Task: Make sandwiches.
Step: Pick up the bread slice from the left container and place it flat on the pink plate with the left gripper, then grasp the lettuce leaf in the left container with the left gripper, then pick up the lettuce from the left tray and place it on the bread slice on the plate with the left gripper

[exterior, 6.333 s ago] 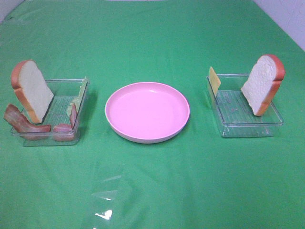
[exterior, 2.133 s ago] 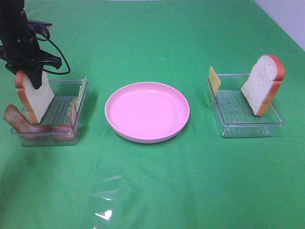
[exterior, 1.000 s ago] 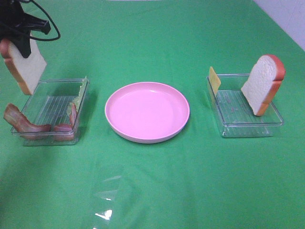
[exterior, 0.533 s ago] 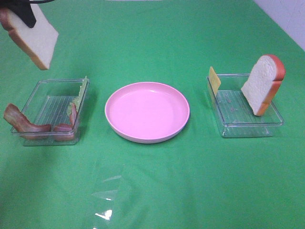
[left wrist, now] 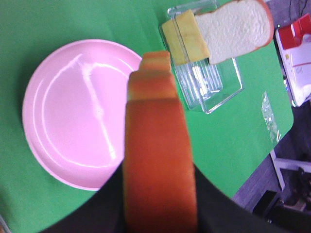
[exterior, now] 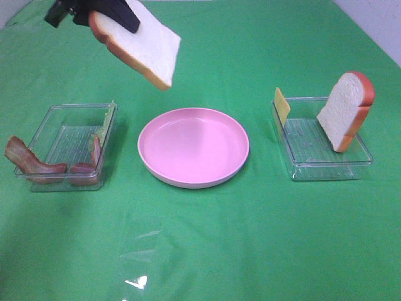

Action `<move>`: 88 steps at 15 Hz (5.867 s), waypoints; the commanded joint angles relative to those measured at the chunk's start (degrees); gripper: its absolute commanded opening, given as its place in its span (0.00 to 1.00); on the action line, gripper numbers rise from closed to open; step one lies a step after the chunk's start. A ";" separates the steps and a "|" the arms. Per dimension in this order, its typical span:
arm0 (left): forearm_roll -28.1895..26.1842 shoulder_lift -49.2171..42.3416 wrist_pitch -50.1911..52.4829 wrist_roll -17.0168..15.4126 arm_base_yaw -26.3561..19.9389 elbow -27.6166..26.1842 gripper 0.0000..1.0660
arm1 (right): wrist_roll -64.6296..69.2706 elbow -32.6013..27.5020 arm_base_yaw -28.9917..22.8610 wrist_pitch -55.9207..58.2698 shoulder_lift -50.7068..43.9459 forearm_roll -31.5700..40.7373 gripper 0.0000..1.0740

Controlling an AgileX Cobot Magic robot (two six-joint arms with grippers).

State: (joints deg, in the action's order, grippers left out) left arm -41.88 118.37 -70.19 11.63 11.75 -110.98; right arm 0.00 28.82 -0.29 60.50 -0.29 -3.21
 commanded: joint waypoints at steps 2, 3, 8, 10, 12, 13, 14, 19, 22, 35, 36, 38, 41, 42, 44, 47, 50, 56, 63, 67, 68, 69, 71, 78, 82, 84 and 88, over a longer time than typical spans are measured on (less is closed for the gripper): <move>-2.23 4.93 0.34 3.04 3.27 0.11 0.00 | 0.00 -0.17 0.40 -0.40 -1.32 0.06 0.89; -3.90 6.65 1.66 3.04 3.90 0.17 0.00 | 0.00 -0.17 0.40 -0.40 -1.32 0.06 0.89; -9.11 14.21 10.66 1.72 7.33 2.41 0.00 | 0.00 -0.17 0.40 -0.40 -1.32 0.06 0.89; -9.11 15.58 13.29 1.72 8.48 2.41 0.00 | 0.00 -0.17 0.40 -0.40 -1.32 0.06 0.89; -9.17 16.04 15.53 1.26 8.94 2.41 0.00 | 0.00 -0.17 0.40 -0.40 -1.32 0.06 0.89; -9.17 16.10 15.87 1.26 9.00 2.41 0.00 | 0.00 -0.17 0.40 -0.40 -1.32 0.06 0.89; -9.05 16.10 15.64 1.20 9.05 2.41 0.00 | 0.00 -0.17 0.40 -0.40 -1.32 0.06 0.89; -8.65 17.88 13.98 -0.23 9.97 2.41 0.00 | 0.00 -0.17 0.40 -0.40 -1.32 0.06 0.89; -7.73 18.91 14.21 -0.46 10.49 2.29 0.00 | 0.00 -0.17 0.40 -0.40 -1.32 0.06 0.89; 7.51 17.53 6.82 -6.19 10.49 -5.10 0.95 | 0.00 -0.17 0.40 -0.40 -1.32 0.06 0.89; 9.00 17.30 5.16 -6.36 10.49 -6.59 0.95 | 0.00 -0.17 0.40 -0.40 -1.32 0.06 0.89; 16.16 17.19 -2.64 -9.80 10.49 -13.29 0.95 | 0.00 -0.17 0.40 -0.40 -1.32 0.06 0.89; 28.82 14.09 -3.95 -13.52 10.49 -16.56 0.95 | 0.00 -0.17 0.40 -0.40 -1.32 0.06 0.89; 32.09 12.95 -3.95 -13.92 10.49 -16.56 0.95 | 0.00 -0.17 0.40 -0.40 -1.32 0.06 0.89; 35.87 10.08 -3.95 -14.61 10.49 -16.56 0.95 | 0.00 -0.17 0.40 -0.40 -1.32 0.06 0.89; 39.99 6.59 -3.95 -14.21 10.49 -15.53 0.95 | 0.00 -0.17 0.40 -0.40 -1.32 0.06 0.89; 43.72 2.52 -3.95 -15.99 7.45 -5.27 0.95 | 0.00 -0.17 0.40 -0.40 -1.32 0.06 0.89; 43.20 6.99 -3.84 -15.87 6.07 -2.01 0.95 | 0.00 -0.17 0.40 -0.40 -1.32 0.06 0.89; 39.65 15.58 -1.03 -15.07 6.19 -2.06 0.93 | 0.00 -0.17 0.40 -0.40 -1.32 0.06 0.89; 39.65 15.87 -0.63 -14.61 6.19 -2.06 0.71 | 0.00 -0.17 0.40 -0.40 -1.32 0.06 0.89; 39.65 15.87 -0.63 -14.61 6.19 -2.06 0.63 | 0.00 -0.17 0.40 -0.40 -1.32 0.06 0.89; 39.65 15.87 -0.63 -14.61 6.19 -2.06 0.50 | 0.00 -0.17 0.40 -0.40 -1.32 0.06 0.89; 39.65 15.87 -0.63 -14.67 6.19 -2.06 0.39 | 0.00 -0.17 0.40 -0.40 -1.32 0.06 0.89; 38.85 15.87 -0.06 -15.76 6.19 -2.06 0.28 | 0.00 -0.17 0.40 -0.40 -1.32 0.06 0.89; 38.85 15.87 0.00 -15.70 6.19 -2.06 0.07 | 0.00 -0.17 0.40 -0.40 -1.32 0.06 0.89; 38.85 15.87 0.06 -15.70 6.19 -2.06 0.00 | 0.00 -0.17 0.40 -0.40 -1.32 0.06 0.89; 38.90 15.87 -0.29 -15.64 6.19 -2.12 0.00 | 0.00 -0.17 0.40 -0.40 -1.32 0.06 0.89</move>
State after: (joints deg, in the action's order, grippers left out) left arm -2.64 134.36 -69.96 -3.67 17.82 -113.39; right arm 0.00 28.82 -0.29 60.50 -0.29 -3.21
